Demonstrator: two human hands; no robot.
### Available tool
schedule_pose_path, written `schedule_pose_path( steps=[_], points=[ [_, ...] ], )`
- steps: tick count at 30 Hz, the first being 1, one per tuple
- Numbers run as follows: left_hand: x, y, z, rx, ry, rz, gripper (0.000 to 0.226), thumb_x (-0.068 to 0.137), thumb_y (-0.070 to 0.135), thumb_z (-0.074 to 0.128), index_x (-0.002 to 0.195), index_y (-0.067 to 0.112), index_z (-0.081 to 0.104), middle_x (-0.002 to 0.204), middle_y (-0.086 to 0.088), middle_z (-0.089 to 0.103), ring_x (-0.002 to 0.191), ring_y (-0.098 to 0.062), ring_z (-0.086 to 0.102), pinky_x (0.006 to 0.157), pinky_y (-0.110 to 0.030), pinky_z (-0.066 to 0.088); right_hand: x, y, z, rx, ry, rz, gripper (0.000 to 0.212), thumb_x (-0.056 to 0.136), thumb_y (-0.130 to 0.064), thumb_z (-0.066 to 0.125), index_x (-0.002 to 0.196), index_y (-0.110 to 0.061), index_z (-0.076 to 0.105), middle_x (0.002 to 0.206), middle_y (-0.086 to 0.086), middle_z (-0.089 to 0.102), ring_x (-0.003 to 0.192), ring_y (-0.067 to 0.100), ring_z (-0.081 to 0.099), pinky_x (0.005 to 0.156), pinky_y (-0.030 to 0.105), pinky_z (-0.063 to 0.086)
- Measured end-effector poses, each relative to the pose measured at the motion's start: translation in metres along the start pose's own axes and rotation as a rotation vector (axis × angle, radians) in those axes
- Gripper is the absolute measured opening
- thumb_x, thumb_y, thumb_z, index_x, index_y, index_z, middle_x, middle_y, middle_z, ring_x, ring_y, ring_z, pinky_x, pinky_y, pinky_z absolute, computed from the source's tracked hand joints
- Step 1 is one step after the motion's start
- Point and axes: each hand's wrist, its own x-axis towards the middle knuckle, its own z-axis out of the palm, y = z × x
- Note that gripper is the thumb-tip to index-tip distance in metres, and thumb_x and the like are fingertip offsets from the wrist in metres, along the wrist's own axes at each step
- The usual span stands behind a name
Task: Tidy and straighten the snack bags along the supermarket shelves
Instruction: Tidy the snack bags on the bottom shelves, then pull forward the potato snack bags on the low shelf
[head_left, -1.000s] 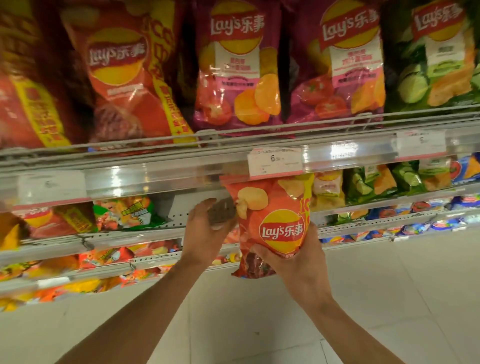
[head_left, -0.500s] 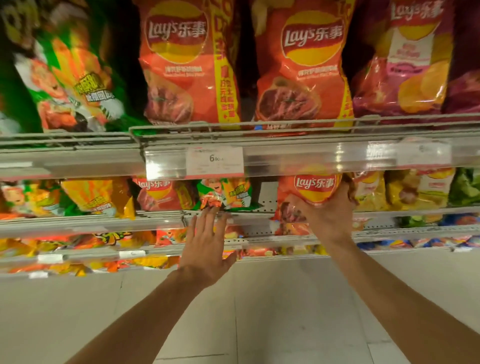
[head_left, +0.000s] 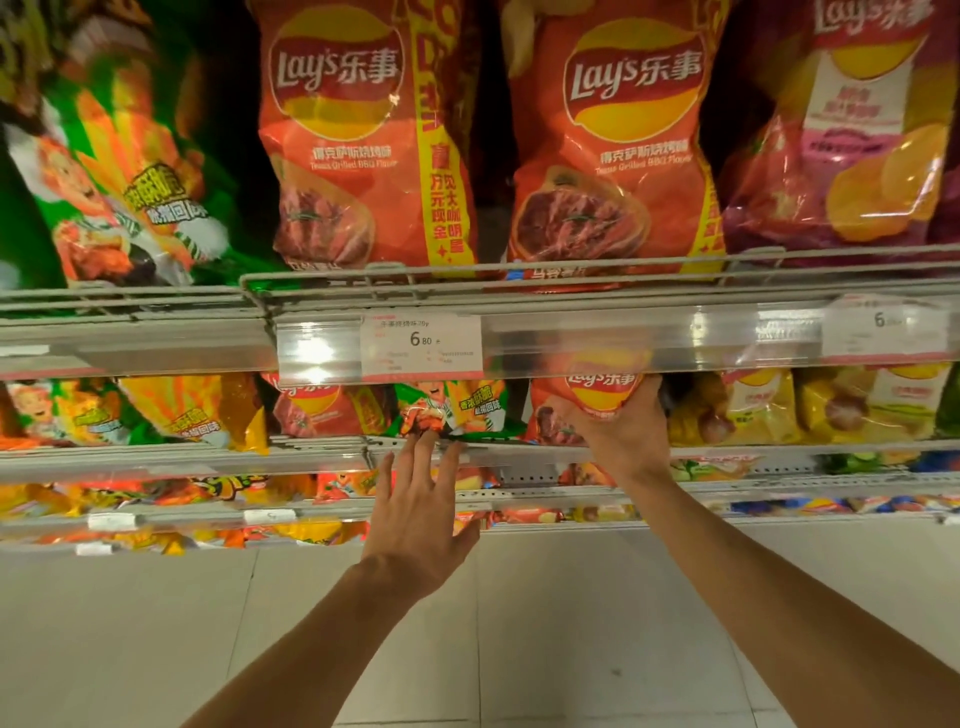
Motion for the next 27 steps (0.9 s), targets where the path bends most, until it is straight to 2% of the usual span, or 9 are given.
schedule_pose_path(
  steps=[4,7,10,12,13,17,20,23,27],
  points=[
    [-0.002,0.003,0.001,-0.006,0.003,-0.007,0.087,0.092,0.065,0.044,0.156,0.025,0.001,0.164,-0.003,-0.003,0.152,-0.028,-0.003,0.123,-0.05,0.011,-0.005,0.006,-0.005,-0.072,-0.012,-0.024,0.104,0.064,-0.076,0.074,0.139,-0.021,0.028,0.136,0.007,0.054,0.119,0.03,0.061,0.093,0.046,0.058],
    [-0.004,0.001,-0.004,-0.071,0.015,0.007,0.084,0.092,0.061,0.049,0.156,0.026,0.008,0.162,-0.002,0.003,0.151,-0.027,0.004,0.123,-0.046,0.015,-0.009,0.007,-0.01,-0.042,-0.026,-0.02,0.111,0.064,-0.068,0.082,0.146,-0.019,0.027,0.143,0.008,0.048,0.13,0.029,0.053,0.102,0.044,0.053],
    [-0.012,-0.011,-0.013,-0.24,0.161,0.011,0.066,0.093,0.042,0.061,0.148,0.021,0.033,0.151,-0.005,0.025,0.141,-0.026,0.028,0.116,-0.042,0.031,-0.029,0.003,-0.018,-0.001,0.137,-0.103,0.112,0.066,-0.059,0.087,0.151,-0.015,0.029,0.146,0.01,0.042,0.134,0.02,0.036,0.107,0.025,0.037],
    [-0.018,-0.026,-0.016,-0.359,0.355,-0.043,0.051,0.091,0.028,0.066,0.136,0.012,0.048,0.136,-0.008,0.041,0.125,-0.026,0.042,0.105,-0.042,0.043,-0.048,-0.004,-0.019,0.009,0.319,-0.268,0.087,0.078,-0.049,0.084,0.141,-0.008,0.041,0.136,0.013,0.045,0.123,0.017,0.035,0.102,0.014,0.032],
    [-0.02,-0.035,-0.018,-0.426,0.445,-0.092,0.048,0.09,0.023,0.067,0.132,0.009,0.05,0.131,-0.009,0.044,0.121,-0.027,0.045,0.102,-0.042,0.045,-0.059,-0.01,-0.016,0.029,0.373,-0.335,0.07,0.085,-0.043,0.08,0.134,-0.006,0.046,0.129,0.013,0.049,0.117,0.016,0.037,0.098,0.017,0.036],
    [-0.018,-0.079,-0.024,-0.68,0.621,-0.332,0.063,0.088,0.025,0.07,0.138,0.002,0.04,0.131,-0.016,0.041,0.121,-0.027,0.04,0.104,-0.039,0.038,-0.084,-0.048,0.017,0.117,0.225,-0.406,0.03,0.095,-0.03,0.07,0.117,-0.014,0.057,0.111,0.005,0.058,0.105,0.024,0.055,0.092,0.03,0.047],
    [-0.003,-0.114,-0.035,-0.842,0.632,-0.432,0.071,0.08,0.043,0.076,0.13,0.004,0.044,0.126,-0.016,0.046,0.12,-0.031,0.045,0.104,-0.037,0.039,-0.086,-0.072,0.053,0.077,0.073,-0.368,0.047,0.089,-0.04,0.071,0.127,-0.014,0.058,0.121,0.002,0.058,0.115,0.019,0.052,0.099,0.035,0.048],
    [0.014,-0.138,-0.048,-1.158,0.54,-0.304,0.067,0.068,0.037,0.088,0.117,0.012,0.049,0.103,-0.008,0.059,0.096,-0.022,0.061,0.092,-0.04,0.054,-0.076,-0.083,0.084,0.047,-0.009,-0.243,0.079,0.08,-0.055,0.075,0.143,-0.016,0.045,0.135,0.003,0.051,0.127,0.018,0.044,0.107,0.031,0.039],
    [0.029,-0.154,-0.049,-1.084,0.367,-0.228,0.078,0.06,0.034,0.092,0.123,0.017,0.048,0.097,0.01,0.06,0.087,-0.004,0.058,0.077,-0.015,0.052,-0.051,-0.085,0.111,0.042,-0.074,-0.123,0.104,0.07,-0.053,0.086,0.152,-0.012,0.037,0.146,0.007,0.047,0.137,0.024,0.041,0.114,0.027,0.032]
  ],
)
